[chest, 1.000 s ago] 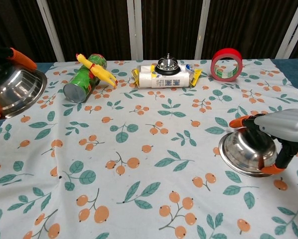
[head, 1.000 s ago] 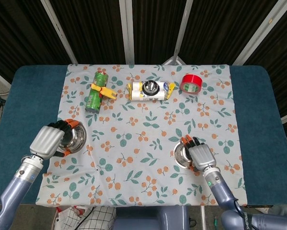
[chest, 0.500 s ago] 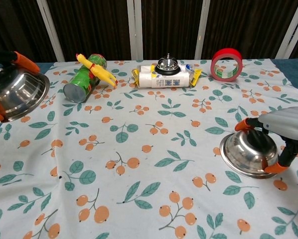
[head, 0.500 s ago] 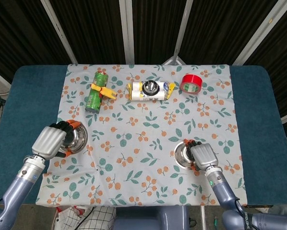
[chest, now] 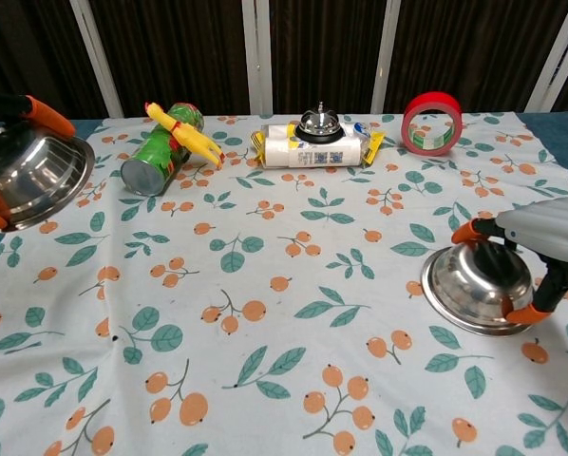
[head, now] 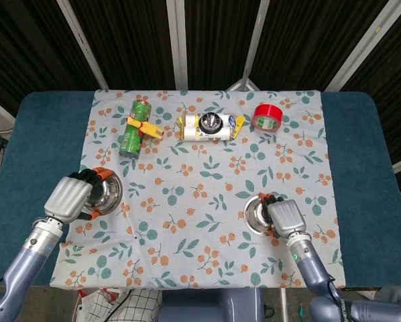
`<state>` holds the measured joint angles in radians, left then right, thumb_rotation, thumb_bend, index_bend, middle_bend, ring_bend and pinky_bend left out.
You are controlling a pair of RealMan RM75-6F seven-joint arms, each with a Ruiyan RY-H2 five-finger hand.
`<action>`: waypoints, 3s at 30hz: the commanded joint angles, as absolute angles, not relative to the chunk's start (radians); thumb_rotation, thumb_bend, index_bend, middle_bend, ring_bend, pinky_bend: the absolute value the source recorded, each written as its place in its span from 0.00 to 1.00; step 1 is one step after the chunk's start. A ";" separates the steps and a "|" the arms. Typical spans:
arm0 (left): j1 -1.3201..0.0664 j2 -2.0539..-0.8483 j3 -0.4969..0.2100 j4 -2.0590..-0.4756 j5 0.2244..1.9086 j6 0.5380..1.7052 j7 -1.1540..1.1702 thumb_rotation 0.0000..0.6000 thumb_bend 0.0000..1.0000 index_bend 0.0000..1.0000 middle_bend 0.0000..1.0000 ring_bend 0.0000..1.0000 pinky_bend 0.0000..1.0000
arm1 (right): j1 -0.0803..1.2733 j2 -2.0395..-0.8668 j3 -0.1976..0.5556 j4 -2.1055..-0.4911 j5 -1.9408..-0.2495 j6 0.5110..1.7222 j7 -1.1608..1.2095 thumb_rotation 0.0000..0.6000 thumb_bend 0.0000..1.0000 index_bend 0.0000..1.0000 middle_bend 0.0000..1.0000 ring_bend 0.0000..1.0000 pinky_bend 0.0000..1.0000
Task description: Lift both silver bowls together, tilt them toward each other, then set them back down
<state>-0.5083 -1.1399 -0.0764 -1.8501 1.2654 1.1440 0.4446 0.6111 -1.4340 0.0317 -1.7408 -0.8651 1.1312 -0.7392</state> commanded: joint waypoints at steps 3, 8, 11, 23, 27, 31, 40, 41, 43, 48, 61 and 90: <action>-0.506 -1.150 -0.078 -1.831 1.288 1.154 0.419 1.00 0.46 0.50 0.61 0.48 0.66 | 0.591 -1.435 0.038 -1.759 -0.928 1.176 -0.697 1.00 0.29 0.90 0.84 0.84 1.00; -0.504 -1.167 -0.080 -1.809 1.323 1.170 0.391 1.00 0.47 0.50 0.62 0.48 0.66 | 0.565 -1.407 0.051 -1.792 -1.009 1.212 -0.617 1.00 0.32 0.96 0.90 0.90 1.00; -0.502 -1.177 -0.084 -1.793 1.362 1.189 0.360 1.00 0.49 0.50 0.62 0.48 0.67 | 0.548 -1.383 0.068 -1.820 -1.038 1.222 -0.550 1.00 0.32 0.97 0.92 0.91 1.00; -0.504 -1.278 -0.090 -1.691 1.612 1.328 0.087 1.00 0.52 0.51 0.62 0.48 0.67 | 0.464 -1.159 0.292 -2.000 -1.025 0.893 0.477 1.00 0.32 0.98 0.92 0.92 1.00; -0.509 -1.342 -0.090 -1.615 1.696 1.397 0.002 1.00 0.52 0.51 0.62 0.48 0.67 | 0.458 -1.105 0.364 -1.983 -1.015 0.743 0.743 1.00 0.32 0.98 0.92 0.92 1.00; -0.515 -1.390 -0.087 -1.572 1.737 1.427 -0.017 1.00 0.52 0.51 0.63 0.48 0.67 | 0.466 -1.082 0.423 -1.960 -0.998 0.611 0.925 1.00 0.32 0.98 0.92 0.92 1.00; -0.542 -1.464 -0.101 -1.517 1.777 1.438 0.062 1.00 0.52 0.51 0.63 0.49 0.68 | 0.484 -1.090 0.487 -1.961 -0.975 0.456 1.078 1.00 0.32 0.98 0.92 0.92 1.00; -0.543 -1.470 -0.101 -1.515 1.779 1.437 0.069 1.00 0.52 0.51 0.63 0.49 0.68 | 0.487 -1.091 0.487 -1.964 -0.975 0.451 1.077 1.00 0.33 0.98 0.92 0.92 1.00; -0.547 -1.481 -0.100 -1.509 1.783 1.434 0.084 1.00 0.52 0.51 0.63 0.49 0.68 | 0.494 -1.095 0.486 -1.973 -0.973 0.447 1.067 1.00 0.33 0.98 0.92 0.92 1.00; -0.561 -1.511 -0.102 -1.498 1.785 1.422 0.105 1.00 0.52 0.51 0.63 0.49 0.68 | 0.516 -1.112 0.471 -2.016 -0.937 0.462 1.030 1.00 0.33 0.98 0.92 0.92 1.00; -0.617 -1.655 -0.126 -1.359 1.811 1.468 -0.011 1.00 0.52 0.51 0.63 0.49 0.68 | 0.671 -1.184 0.386 -2.131 -0.716 0.596 0.818 1.00 0.33 0.98 0.92 0.92 1.00; -0.615 -1.599 -0.084 -1.430 1.867 1.531 0.035 1.00 0.52 0.51 0.63 0.49 0.68 | 0.653 -1.137 0.421 -2.145 -0.592 0.631 0.770 1.00 0.33 0.98 0.92 0.92 1.00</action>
